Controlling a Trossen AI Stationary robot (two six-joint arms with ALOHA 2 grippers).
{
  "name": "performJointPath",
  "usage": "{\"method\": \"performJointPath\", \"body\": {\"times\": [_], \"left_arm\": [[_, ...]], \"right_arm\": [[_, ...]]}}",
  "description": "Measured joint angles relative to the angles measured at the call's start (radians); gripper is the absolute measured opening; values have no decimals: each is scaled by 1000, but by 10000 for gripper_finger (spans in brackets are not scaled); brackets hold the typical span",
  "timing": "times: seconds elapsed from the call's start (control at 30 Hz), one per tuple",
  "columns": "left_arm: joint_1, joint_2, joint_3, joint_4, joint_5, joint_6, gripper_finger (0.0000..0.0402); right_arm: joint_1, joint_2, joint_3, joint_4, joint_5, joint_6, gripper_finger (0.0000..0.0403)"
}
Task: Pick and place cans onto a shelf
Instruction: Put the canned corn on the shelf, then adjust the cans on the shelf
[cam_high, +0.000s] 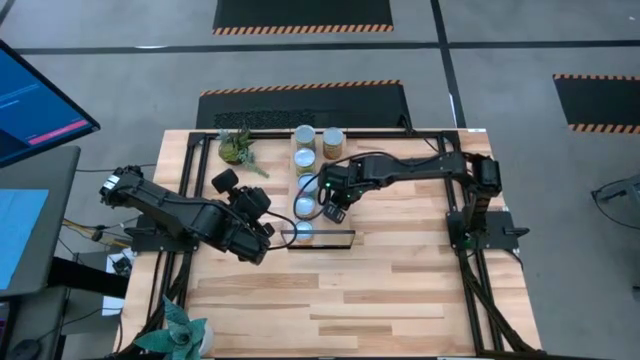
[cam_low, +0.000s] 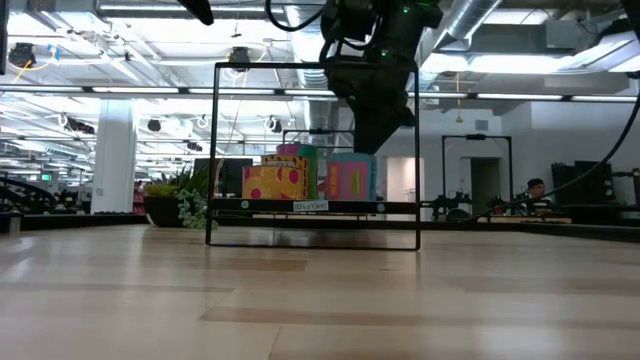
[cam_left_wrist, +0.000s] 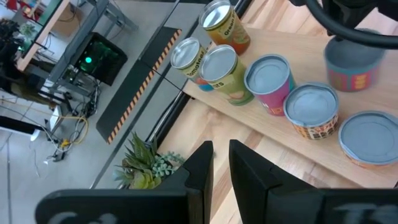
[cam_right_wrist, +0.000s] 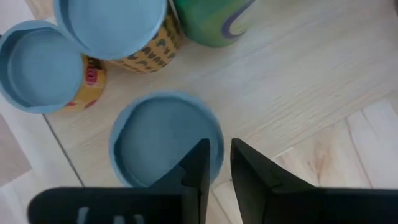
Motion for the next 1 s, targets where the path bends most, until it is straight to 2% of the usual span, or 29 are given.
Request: {"method": "performJointPath", "body": {"times": [0.17,0.4,0.73,1.0], "left_arm": [[0,0,0,0,0,0,45],[0,0,0,0,-2,0,45],[0,0,0,0,-1,-5,45],[0,0,0,0,-19,-1,45]], "right_arm": [[-13,0,2,-3,1,-1,87],[-15,-21,82,43,27,-84,88],[-91,-16,82,59,16,-140,85],[-108,53,82,96,-4,-157,82]]}}
